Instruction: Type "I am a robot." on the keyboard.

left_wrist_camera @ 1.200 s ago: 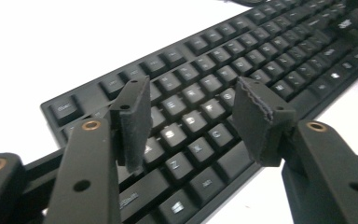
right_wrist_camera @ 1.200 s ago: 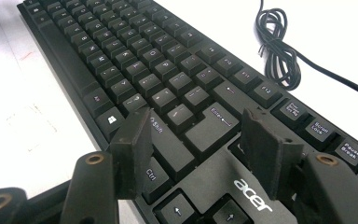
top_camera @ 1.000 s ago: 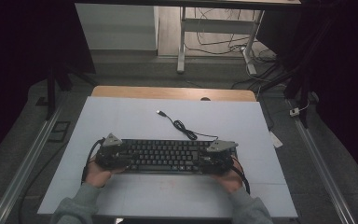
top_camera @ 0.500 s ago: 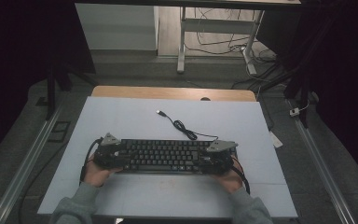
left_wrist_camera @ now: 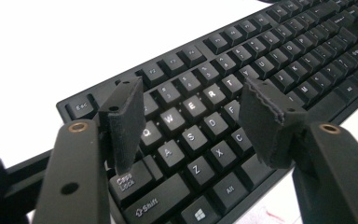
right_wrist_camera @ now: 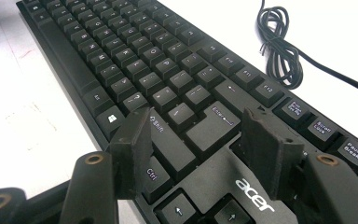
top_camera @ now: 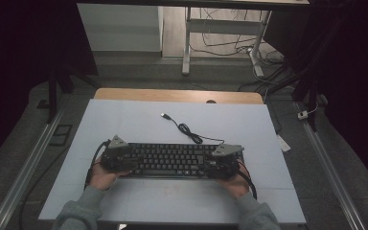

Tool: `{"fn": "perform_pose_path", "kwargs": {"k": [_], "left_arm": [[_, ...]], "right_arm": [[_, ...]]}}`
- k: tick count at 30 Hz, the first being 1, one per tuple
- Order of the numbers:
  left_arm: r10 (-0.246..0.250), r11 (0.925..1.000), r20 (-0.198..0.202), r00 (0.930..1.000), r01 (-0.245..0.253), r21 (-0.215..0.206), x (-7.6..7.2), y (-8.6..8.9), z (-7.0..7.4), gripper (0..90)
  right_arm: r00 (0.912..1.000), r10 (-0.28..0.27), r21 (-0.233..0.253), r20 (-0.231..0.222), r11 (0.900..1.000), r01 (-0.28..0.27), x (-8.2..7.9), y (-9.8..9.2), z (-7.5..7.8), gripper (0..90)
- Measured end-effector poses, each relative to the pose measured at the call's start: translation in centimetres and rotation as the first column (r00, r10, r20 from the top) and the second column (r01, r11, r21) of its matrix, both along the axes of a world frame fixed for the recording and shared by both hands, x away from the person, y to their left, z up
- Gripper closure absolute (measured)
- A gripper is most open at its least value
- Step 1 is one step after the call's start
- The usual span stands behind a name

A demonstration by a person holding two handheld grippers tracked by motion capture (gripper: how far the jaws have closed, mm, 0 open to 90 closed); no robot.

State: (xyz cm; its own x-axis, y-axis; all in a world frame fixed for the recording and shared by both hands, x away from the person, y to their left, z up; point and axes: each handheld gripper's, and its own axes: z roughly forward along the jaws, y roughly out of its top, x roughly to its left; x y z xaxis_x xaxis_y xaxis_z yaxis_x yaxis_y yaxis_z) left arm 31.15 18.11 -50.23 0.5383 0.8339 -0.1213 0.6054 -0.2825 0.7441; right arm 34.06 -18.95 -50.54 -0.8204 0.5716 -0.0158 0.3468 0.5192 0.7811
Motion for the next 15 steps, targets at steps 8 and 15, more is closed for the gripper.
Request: {"fn": "perform_pose_path", "kwargs": {"k": [8,15], "left_arm": [[-0.028,0.9996,0.025,0.9993,0.028,0.006,0.21,-0.54,0.03,53.5],[-0.046,0.9989,0.024,0.9986,0.046,0.013,0.40,-1.00,-0.11,68.6]], "right_arm": [[1.0000,0.002,0.000,-0.004,1.000,-0.002,0.02,0.02,-0.05,43.3],[1.0000,0.003,-0.001,-0.006,1.000,-0.003,0.02,0.04,-0.07,43.3]]}}
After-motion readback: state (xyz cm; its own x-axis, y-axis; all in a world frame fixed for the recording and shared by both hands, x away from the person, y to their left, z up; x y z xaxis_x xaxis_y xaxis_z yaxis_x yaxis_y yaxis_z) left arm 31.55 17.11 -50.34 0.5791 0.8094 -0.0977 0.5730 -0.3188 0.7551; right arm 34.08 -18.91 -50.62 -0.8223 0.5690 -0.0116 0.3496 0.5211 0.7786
